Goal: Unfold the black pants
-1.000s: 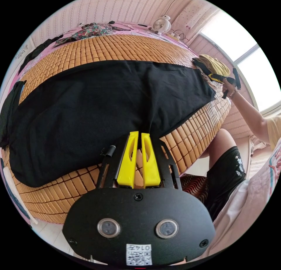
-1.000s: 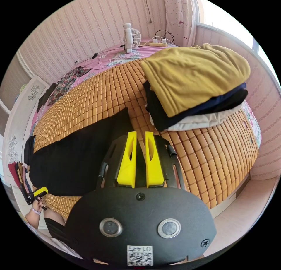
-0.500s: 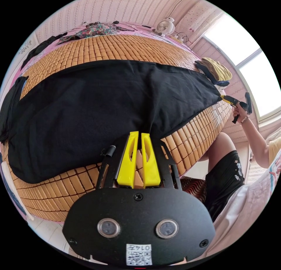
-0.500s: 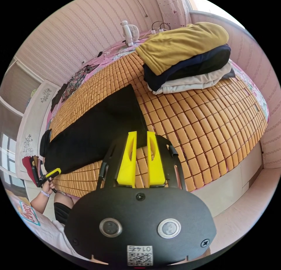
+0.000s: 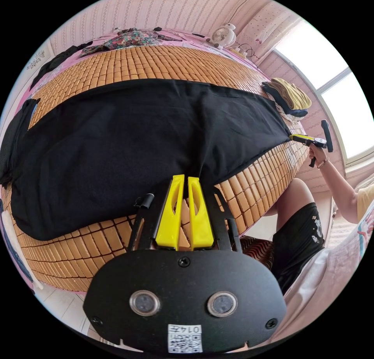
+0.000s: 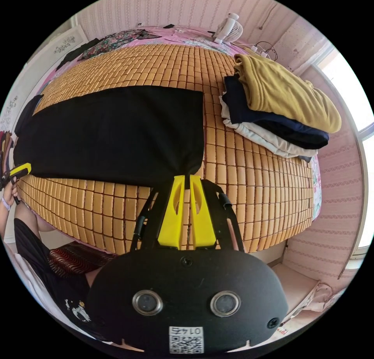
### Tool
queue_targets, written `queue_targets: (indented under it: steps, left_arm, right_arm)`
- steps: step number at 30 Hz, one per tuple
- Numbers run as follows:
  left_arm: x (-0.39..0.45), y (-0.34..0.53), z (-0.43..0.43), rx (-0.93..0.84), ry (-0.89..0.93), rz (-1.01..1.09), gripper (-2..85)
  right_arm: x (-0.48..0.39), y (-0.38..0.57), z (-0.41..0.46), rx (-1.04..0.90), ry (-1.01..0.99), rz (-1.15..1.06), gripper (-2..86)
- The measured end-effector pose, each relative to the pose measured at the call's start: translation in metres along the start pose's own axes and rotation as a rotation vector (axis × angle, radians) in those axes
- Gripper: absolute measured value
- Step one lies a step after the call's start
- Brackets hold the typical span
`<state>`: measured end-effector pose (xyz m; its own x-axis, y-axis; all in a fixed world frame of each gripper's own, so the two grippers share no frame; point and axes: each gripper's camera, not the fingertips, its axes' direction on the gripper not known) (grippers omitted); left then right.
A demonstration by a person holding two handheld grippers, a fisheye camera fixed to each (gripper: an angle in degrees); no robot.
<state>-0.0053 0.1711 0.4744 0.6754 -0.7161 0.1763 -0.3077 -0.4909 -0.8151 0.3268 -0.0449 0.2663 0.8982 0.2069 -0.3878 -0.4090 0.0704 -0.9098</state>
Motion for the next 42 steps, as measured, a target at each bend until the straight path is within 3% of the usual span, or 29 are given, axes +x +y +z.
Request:
queue_targets:
  steps: [12,15,22,26,32,36,42]
  left_arm:
    - [0.026,0.009,0.006,-0.069,0.115,0.075,0.3]
    - [0.032,0.012,-0.004,-0.040,0.132,0.085,0.2]
    - [0.068,-0.006,0.002,0.050,0.080,0.143,0.0]
    - [0.075,-0.016,0.026,0.031,0.072,0.112,-0.3]
    - [0.090,-0.005,0.036,0.009,0.033,0.174,-0.7]
    - [0.093,-0.001,0.036,0.009,0.040,0.182,-0.7]
    - [0.100,0.002,0.035,-0.009,0.014,0.234,-0.7]
  right_arm:
    - [-0.016,-0.006,-0.015,-0.032,0.054,0.146,2.4]
    - [-0.051,-0.020,-0.039,0.025,0.124,0.072,1.1]
    - [-0.234,-0.136,-0.043,0.124,-0.161,-0.409,0.3]
    - [-0.370,-0.211,-0.025,0.023,-0.294,-0.707,0.1]
    - [-0.489,-0.280,0.011,-0.119,-0.114,-0.907,0.1]
    - [-0.516,-0.311,0.019,-0.283,-0.113,-0.893,0.1]
    - [-0.581,-0.326,0.034,-0.461,0.123,-1.026,0.1]
